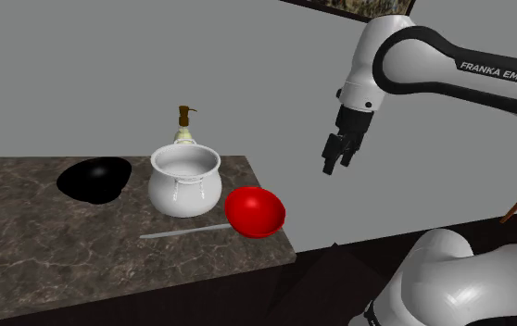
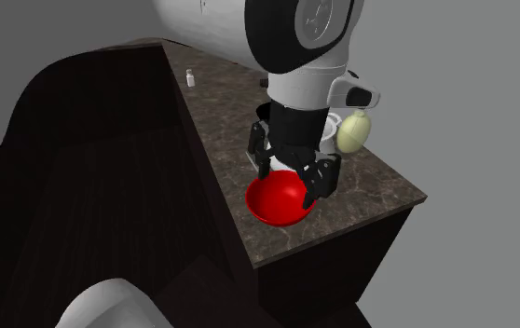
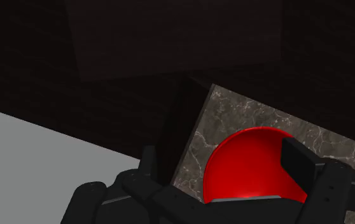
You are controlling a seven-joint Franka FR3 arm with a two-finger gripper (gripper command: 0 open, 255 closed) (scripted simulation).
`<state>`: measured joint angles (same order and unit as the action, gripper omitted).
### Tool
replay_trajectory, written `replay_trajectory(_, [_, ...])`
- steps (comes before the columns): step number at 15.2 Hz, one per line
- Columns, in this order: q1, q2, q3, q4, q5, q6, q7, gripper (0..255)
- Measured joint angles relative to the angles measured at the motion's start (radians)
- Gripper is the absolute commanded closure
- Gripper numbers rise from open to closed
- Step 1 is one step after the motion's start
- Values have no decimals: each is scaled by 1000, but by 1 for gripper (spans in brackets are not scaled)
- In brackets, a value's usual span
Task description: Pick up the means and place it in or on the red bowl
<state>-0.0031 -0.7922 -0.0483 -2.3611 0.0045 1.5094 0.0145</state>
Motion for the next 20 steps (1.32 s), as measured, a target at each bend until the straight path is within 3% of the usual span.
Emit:
replay_trajectory(3, [16, 28, -5, -8, -2, 43, -33, 0])
replay_trajectory(9, [91, 153, -19, -65, 1, 266, -186, 0])
replay_trajectory(20, [235, 464, -25, -43, 46, 631, -487, 0])
